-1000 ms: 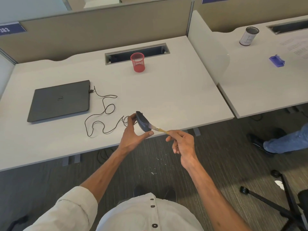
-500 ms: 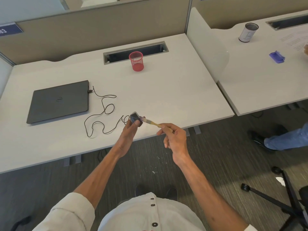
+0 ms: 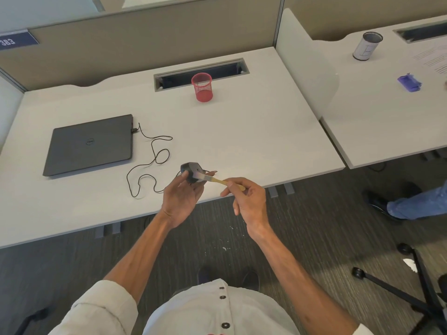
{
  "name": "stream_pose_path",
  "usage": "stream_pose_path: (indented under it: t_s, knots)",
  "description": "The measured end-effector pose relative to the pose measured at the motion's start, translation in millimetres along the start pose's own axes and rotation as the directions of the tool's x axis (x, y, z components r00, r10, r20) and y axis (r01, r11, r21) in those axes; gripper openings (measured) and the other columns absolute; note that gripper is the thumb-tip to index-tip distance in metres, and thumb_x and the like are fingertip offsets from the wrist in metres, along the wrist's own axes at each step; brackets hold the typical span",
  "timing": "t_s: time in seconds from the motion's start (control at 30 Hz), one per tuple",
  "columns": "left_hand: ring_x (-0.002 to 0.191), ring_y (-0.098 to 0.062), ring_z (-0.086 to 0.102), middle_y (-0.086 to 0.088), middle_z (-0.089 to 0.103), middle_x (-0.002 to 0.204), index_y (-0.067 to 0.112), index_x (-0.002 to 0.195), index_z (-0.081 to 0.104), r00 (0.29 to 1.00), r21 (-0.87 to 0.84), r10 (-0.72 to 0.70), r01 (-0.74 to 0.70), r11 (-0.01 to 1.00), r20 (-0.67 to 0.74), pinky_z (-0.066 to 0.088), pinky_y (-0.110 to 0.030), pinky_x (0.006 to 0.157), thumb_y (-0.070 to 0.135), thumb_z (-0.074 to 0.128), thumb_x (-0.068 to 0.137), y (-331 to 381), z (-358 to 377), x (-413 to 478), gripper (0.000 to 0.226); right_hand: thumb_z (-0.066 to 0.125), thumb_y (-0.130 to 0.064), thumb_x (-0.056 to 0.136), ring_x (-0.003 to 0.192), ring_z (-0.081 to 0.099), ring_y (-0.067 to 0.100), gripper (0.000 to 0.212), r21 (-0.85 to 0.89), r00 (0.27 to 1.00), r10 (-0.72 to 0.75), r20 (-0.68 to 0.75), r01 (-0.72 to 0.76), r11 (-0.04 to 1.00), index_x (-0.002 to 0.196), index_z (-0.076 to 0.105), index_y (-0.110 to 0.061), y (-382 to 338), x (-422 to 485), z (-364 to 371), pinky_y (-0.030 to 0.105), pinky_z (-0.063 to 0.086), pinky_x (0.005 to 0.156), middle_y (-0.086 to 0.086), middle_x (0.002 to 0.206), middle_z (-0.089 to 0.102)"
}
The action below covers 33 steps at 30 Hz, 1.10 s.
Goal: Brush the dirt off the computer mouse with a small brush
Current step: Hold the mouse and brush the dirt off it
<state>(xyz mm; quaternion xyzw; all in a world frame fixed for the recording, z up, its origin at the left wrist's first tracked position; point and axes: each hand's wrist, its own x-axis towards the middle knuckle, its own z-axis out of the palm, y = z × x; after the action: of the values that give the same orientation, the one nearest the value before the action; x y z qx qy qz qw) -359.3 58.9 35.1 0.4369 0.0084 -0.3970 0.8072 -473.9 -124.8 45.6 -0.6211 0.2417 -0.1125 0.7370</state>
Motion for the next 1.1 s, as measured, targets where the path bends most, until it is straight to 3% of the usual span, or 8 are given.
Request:
stream_pose_path:
  t_s: [0.13,0.23,0.33,0.5,0.63,0.73,0.97,1.1]
  knots:
    - [0.161,-0.037,0.038,-0.036,0.042,0.166,0.008,0.155,0.045,0.999,-0.079,-0.02,0.023,0.997,0.043,0.01,-0.039,0.138,0.043,0.07,0.1,2,-6,-1,0.07,0.073,-0.024,0.106,0.045,0.047,0.01,0.012,-0.082,1.0,0.012,0.001,-0.011,0.997,0.108,0.085,-0.025,10,-1,5,0.025,0.043,0.046,0.001,0.081,0.083]
    - [0.153,-0.035,0.048,-0.036,0.041,0.167,0.007,0.158,0.043,0.997,-0.066,-0.021,0.025,0.997,0.069,0.021,-0.038,0.133,0.043,0.072,0.098,5,-9,-1,0.076,0.074,-0.026,0.105,0.059,0.051,0.017,0.011,-0.145,0.995,0.042,-0.091,-0.055,0.988,0.106,0.085,-0.028,16,0,0,0.035,0.046,0.063,0.0,0.077,0.082]
    - [0.138,-0.029,0.061,-0.034,0.043,0.166,0.008,0.158,0.044,0.997,-0.099,-0.027,0.034,0.994,0.07,0.036,-0.033,0.124,0.044,0.076,0.095,7,-8,-1,0.08,0.075,-0.024,0.105,0.049,0.047,0.014,0.011,-0.016,0.997,0.002,-0.071,-0.003,1.0,0.106,0.085,-0.027,13,3,-2,0.028,0.043,0.048,0.003,0.081,0.083]
    - [0.144,-0.032,0.055,-0.036,0.045,0.163,0.009,0.153,0.048,0.999,-0.088,-0.041,0.043,0.995,0.029,0.029,-0.035,0.127,0.045,0.075,0.095,10,-5,-2,0.073,0.074,-0.024,0.106,0.042,0.047,0.011,0.012,-0.005,0.996,-0.069,0.055,0.069,0.998,0.111,0.085,-0.023,8,5,12,0.023,0.042,0.041,0.003,0.088,0.085]
    - [0.145,-0.034,0.041,-0.036,0.046,0.163,0.009,0.153,0.046,0.999,-0.081,-0.038,0.036,0.996,-0.021,0.023,-0.038,0.126,0.045,0.072,0.096,13,-6,-4,0.072,0.074,-0.025,0.106,0.061,0.059,0.006,0.012,-0.143,0.999,-0.002,-0.046,-0.004,0.99,0.112,0.084,-0.026,17,7,18,0.035,0.052,0.066,-0.005,0.086,0.085]
    - [0.143,-0.032,0.043,-0.035,0.045,0.164,0.009,0.154,0.046,0.999,-0.042,-0.024,0.022,0.999,-0.031,0.023,-0.039,0.127,0.046,0.074,0.096,15,-7,-4,0.074,0.075,-0.026,0.105,0.071,0.06,0.017,0.011,-0.158,0.991,0.047,-0.123,-0.066,0.985,0.112,0.084,-0.026,22,10,14,0.045,0.052,0.075,-0.006,0.084,0.085]
    - [0.158,-0.024,0.047,-0.011,0.062,0.158,0.016,0.143,0.071,0.999,0.137,-0.006,0.012,0.99,-0.048,0.028,-0.035,0.128,0.042,0.084,0.088,13,-11,-4,0.062,0.073,-0.021,0.106,0.054,0.049,0.013,0.012,-0.012,0.991,0.041,-0.129,-0.043,0.999,0.109,0.084,-0.021,5,15,13,0.025,0.045,0.046,0.0,0.086,0.084]
    - [0.152,-0.02,0.05,-0.006,0.062,0.156,0.013,0.154,0.052,0.982,0.411,0.099,-0.026,0.911,-0.158,0.027,-0.048,0.135,0.042,0.085,0.077,9,-11,3,0.089,0.073,-0.018,0.105,0.043,0.046,0.008,0.011,0.017,0.993,0.046,-0.111,-0.044,0.999,0.106,0.084,-0.017,-5,23,17,0.022,0.043,0.041,0.002,0.086,0.084]
